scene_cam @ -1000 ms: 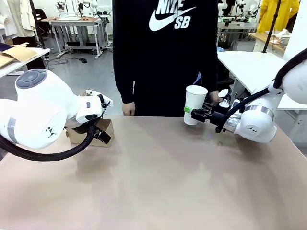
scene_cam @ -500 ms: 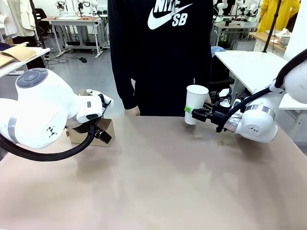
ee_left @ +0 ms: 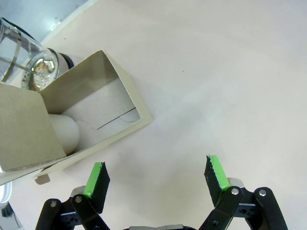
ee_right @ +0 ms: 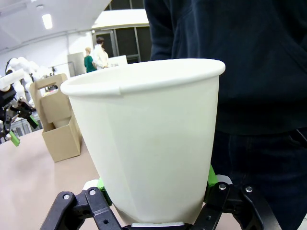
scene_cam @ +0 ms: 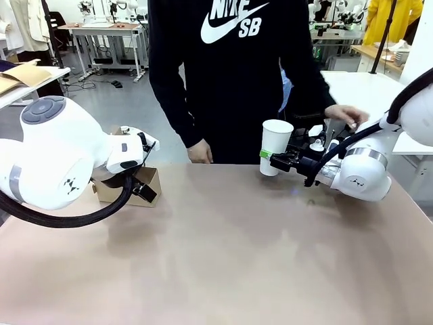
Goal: Pour a drink into a cup and package it in a carrier.
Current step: When a person places the Paper Cup Lid on the 600 ml Paper Cup , lift the 600 ml Paper Cup.
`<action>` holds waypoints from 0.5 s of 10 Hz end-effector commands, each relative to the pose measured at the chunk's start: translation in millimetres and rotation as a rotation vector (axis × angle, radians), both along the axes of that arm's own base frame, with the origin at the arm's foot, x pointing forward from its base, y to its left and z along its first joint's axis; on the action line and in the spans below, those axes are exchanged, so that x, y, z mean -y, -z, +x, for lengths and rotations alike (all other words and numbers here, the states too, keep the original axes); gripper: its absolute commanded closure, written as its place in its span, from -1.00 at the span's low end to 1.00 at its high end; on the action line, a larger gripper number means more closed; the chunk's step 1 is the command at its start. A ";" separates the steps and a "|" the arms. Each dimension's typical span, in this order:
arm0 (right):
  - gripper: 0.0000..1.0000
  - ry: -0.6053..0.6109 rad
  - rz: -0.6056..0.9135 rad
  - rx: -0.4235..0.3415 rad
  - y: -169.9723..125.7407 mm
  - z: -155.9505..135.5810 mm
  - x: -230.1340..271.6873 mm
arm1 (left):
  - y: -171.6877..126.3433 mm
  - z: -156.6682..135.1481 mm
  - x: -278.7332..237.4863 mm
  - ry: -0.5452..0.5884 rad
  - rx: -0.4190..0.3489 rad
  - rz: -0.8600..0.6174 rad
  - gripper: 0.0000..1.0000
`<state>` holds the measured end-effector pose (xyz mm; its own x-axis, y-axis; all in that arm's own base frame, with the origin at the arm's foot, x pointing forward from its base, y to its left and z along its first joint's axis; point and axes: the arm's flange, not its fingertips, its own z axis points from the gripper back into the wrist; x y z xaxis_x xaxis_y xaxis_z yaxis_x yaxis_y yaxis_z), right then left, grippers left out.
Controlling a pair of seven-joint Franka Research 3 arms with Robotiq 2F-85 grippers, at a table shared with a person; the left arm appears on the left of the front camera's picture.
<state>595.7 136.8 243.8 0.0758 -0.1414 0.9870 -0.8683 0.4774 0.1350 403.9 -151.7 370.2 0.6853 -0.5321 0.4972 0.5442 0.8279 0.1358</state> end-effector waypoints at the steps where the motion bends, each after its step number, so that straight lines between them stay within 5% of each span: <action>1: -0.60 0.003 0.009 0.004 -3.6 -1.4 0.1 | -0.2 -0.2 0.2 0.001 0.000 -0.001 -1.00; 5: -0.60 0.003 0.009 0.004 -3.6 -1.4 0.1 | -0.2 -0.2 0.2 0.001 0.000 -0.001 -1.00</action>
